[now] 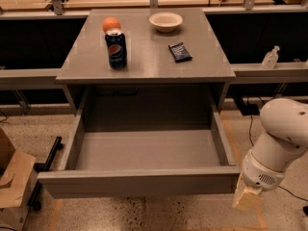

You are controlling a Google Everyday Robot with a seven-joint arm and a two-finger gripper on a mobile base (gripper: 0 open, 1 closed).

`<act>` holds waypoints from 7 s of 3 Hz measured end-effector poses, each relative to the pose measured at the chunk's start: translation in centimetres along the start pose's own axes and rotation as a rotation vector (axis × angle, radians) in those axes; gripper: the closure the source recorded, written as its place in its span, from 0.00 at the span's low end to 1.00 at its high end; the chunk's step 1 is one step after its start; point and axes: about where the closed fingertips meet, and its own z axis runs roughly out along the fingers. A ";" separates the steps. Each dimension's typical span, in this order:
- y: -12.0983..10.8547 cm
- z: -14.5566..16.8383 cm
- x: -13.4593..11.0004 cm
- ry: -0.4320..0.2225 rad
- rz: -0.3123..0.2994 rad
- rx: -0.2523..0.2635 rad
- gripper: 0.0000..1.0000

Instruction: Close top drawer

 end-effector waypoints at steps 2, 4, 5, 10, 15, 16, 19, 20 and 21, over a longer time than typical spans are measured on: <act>-4.9 -5.6 -2.8 -0.089 -0.070 0.266 1.00; -5.4 -6.6 -3.7 -0.088 -0.089 0.303 1.00; -8.5 -8.9 -6.5 -0.102 -0.166 0.408 1.00; -5.9 -10.8 -6.0 -0.084 -0.256 0.430 1.00; -9.9 -3.6 -7.8 0.021 -0.269 0.250 1.00; -12.7 -5.9 -11.5 0.029 -0.364 0.322 1.00; -18.3 -4.1 -12.8 -0.045 -0.396 0.400 1.00; -22.2 -3.4 -13.0 -0.089 -0.414 0.422 1.00; -22.2 -3.4 -13.0 -0.089 -0.414 0.422 1.00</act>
Offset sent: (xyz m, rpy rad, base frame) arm 0.0260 -0.0034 0.0175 -0.0033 -0.1175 0.0038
